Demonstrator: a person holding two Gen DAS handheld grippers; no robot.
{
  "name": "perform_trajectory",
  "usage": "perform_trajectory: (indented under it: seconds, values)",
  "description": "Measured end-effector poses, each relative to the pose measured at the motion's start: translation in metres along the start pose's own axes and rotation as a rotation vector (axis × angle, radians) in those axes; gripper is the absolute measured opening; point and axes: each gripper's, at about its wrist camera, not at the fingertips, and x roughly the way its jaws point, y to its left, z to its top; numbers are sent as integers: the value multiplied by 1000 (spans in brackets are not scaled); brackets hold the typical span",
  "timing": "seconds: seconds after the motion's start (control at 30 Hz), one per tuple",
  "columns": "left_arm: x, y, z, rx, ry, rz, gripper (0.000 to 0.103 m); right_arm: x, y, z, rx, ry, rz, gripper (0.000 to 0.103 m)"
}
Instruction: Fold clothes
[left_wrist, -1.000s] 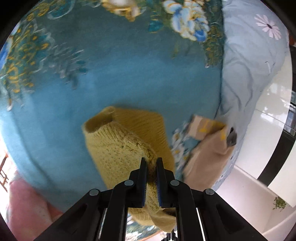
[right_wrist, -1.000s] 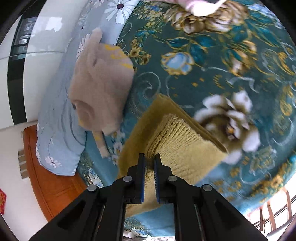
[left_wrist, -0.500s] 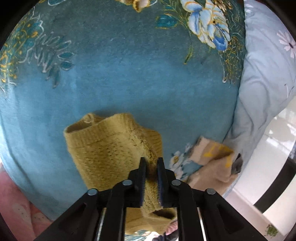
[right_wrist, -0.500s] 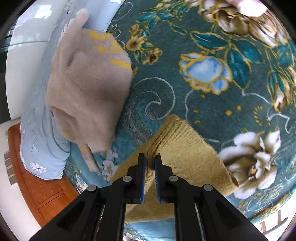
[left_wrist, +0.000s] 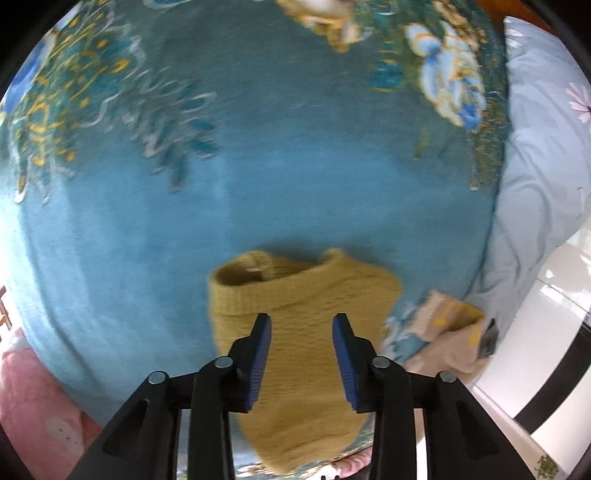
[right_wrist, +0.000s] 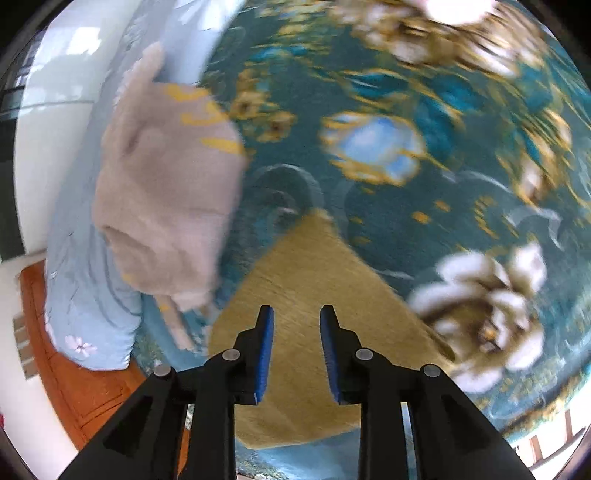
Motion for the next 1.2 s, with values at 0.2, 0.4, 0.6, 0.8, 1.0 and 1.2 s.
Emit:
perform_trajectory:
  seconds: [0.2, 0.4, 0.6, 0.8, 1.0, 1.2]
  values:
    - [21, 22, 1, 22, 26, 51, 51, 6, -67, -33, 122, 28, -94, 43]
    - [42, 16, 4, 101, 28, 64, 56, 29, -87, -41, 183, 60, -49, 50]
    - [56, 7, 5, 129, 16, 48, 54, 48, -78, -41, 182, 52, -83, 53]
    - [54, -8, -2, 177, -17, 37, 22, 36, -65, -36, 153, 18, -48, 41]
    - [21, -31, -19, 281, -38, -79, 12, 2, -34, -34, 23, -3, 26, 16]
    - [19, 15, -2, 248, -20, -23, 12, -13, -37, -44, -91, 5, 5, 16]
